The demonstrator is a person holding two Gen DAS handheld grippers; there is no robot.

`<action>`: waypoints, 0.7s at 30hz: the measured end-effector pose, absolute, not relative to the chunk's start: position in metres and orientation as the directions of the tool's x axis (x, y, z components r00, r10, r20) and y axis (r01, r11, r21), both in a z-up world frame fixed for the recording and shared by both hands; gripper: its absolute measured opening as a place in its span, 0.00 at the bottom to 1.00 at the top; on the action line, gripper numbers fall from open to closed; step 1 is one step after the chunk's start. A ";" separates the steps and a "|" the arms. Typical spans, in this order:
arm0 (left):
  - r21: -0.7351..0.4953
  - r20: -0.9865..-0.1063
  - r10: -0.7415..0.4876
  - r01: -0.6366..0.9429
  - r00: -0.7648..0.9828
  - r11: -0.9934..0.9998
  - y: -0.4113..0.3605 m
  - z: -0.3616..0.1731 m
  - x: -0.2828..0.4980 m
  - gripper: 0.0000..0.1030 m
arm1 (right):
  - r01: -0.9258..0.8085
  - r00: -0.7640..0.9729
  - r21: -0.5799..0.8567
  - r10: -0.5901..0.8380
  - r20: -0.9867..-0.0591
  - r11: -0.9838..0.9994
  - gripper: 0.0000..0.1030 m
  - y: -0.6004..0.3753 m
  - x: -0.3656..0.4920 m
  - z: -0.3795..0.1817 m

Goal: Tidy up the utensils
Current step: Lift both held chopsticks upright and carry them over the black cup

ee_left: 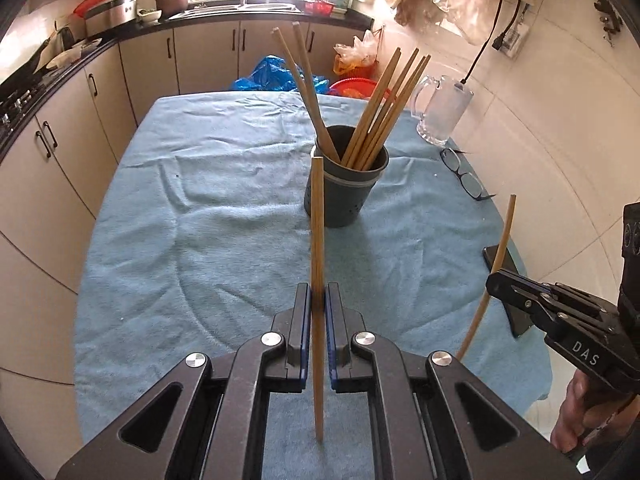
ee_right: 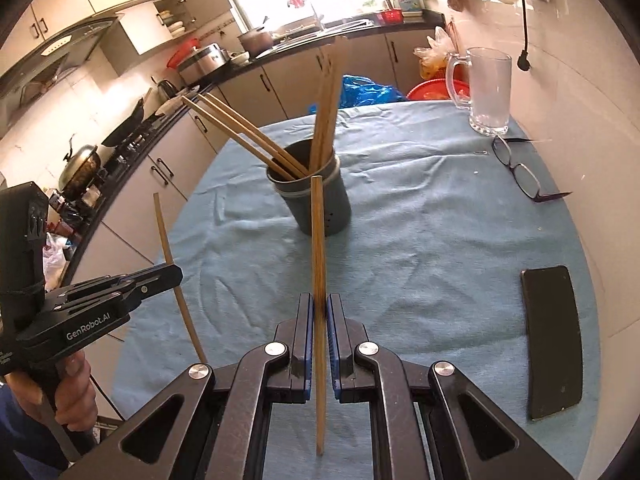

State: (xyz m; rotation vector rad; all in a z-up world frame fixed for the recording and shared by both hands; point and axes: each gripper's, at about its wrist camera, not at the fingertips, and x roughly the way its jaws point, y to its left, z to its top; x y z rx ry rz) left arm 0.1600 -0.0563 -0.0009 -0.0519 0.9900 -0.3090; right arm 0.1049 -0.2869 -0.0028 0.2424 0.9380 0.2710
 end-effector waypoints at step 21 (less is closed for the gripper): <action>-0.131 -0.786 -0.231 0.210 0.573 0.969 -0.060 0.026 0.147 0.06 | -0.143 0.614 0.347 0.358 -0.703 0.927 0.07 -0.291 0.102 0.016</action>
